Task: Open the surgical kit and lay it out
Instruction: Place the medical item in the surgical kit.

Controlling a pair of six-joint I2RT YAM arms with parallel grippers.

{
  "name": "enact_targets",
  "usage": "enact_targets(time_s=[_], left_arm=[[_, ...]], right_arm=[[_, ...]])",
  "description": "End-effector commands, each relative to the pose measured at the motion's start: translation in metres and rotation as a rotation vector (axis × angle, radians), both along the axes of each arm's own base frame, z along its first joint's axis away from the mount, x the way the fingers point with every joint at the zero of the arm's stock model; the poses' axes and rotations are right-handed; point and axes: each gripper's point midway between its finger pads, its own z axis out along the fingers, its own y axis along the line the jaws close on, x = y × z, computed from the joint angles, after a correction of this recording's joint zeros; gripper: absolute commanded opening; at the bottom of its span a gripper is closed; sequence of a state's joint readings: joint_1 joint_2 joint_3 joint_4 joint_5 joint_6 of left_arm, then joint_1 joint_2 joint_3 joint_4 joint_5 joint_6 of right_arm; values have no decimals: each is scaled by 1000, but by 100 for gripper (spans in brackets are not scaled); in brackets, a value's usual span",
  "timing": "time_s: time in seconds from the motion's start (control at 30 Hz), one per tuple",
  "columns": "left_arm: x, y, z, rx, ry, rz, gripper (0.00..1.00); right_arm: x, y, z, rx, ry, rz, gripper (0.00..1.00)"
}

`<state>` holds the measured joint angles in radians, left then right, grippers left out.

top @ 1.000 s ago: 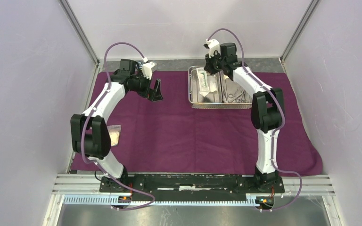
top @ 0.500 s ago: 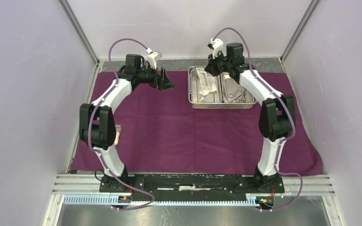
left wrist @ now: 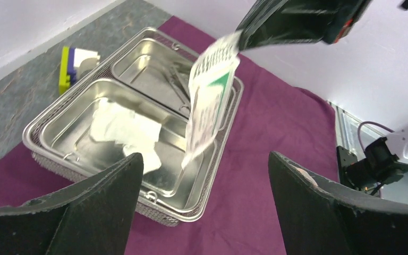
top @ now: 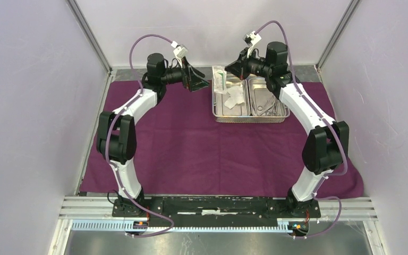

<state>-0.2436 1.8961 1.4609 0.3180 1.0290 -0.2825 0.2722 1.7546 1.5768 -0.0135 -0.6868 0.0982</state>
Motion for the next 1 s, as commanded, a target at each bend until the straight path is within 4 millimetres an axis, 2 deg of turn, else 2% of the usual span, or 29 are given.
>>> enact_targets(time_s=[0.0,0.3,0.4,0.57,0.77,0.97], left_arm=[[-18,-16,27,-105,-71,-96,94],[-18,-30,13,-98,-66,-104,93],[-20,-35,8,-95,-63,-117,88],[-25,-38,11,-114,-56,-147,70],[-30,-40,7,-114,-30,-182,35],[-35,-39,10,-112,-27,-190,16]], right_arm=[[-20,13,14,121,39,92,0],[-28,19,8,172,82,130,0],[-29,19,5,181,93,134,0],[-30,20,1,179,100,138,0],[-27,19,-6,170,106,132,0],[-25,16,-13,134,95,115,0]])
